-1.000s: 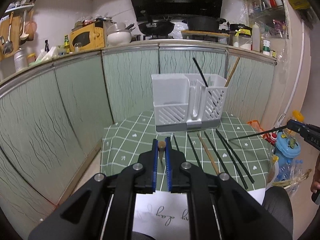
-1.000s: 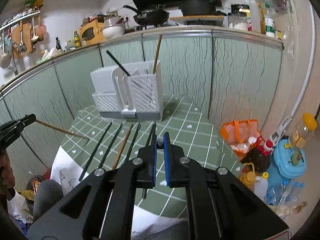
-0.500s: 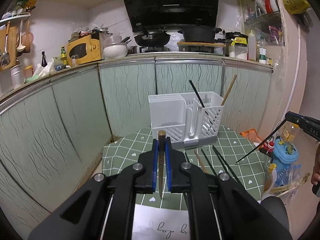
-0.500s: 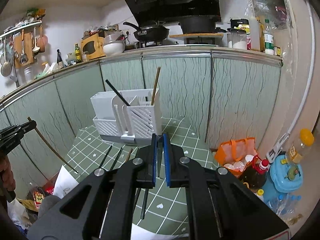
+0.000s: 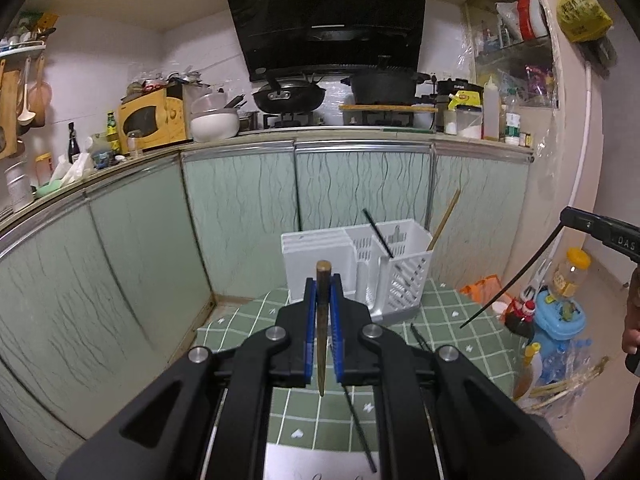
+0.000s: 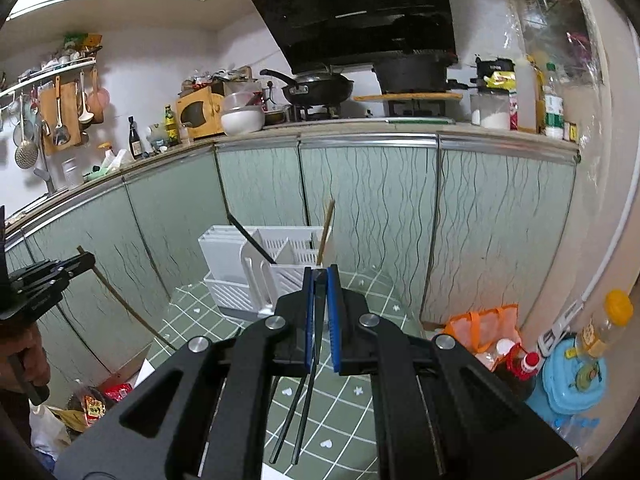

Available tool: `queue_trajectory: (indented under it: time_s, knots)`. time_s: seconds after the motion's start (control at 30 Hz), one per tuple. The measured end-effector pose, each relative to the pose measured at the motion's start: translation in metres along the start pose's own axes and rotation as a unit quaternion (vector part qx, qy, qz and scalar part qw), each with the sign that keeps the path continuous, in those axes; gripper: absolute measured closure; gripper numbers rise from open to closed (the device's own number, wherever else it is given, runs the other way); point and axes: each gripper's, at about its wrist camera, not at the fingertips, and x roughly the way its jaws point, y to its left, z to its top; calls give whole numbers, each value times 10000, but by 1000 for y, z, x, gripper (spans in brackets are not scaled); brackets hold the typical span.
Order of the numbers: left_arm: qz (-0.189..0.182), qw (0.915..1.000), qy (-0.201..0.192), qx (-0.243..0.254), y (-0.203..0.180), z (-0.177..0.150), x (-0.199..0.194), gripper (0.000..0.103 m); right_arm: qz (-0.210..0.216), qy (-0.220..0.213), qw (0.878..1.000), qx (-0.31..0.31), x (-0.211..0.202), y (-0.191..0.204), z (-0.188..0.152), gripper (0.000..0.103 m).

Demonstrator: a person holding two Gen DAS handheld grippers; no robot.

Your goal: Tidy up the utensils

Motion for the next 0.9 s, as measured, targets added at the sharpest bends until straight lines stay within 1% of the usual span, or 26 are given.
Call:
queue_trajectory:
  time_s: [0.2,0.4,0.5,0.57,0.7,0.77,0.9]
  knots:
    - [-135,9998,-112,65,-9,33,9,95,255,-24,9997,-43,4,4,33,97]
    - [-409,9989,-224,108,-20,76,20,95,380,-17,9991,-167,16,8,63,97]
    - [-595,9977,-287,122,-26,97,27,95,414,-55,9988,-252,22,11,80,97]
    - [-781,9964,-321,99,-29,110,33,95,430,-85,9986,-291,28,10,92,97]
    - [-1044,9939,-358,87,-35,137,55,95,431,-105,9984,-358,44,9,115,97]
    - [-1033,9938,-390,134,-40,145,66,95,417,-99,9982,-417,56,8,124,97]
    - [-1181,9921,-360,209,-50,156,95,95,408,-33,9983,-423,83,2,132,97]
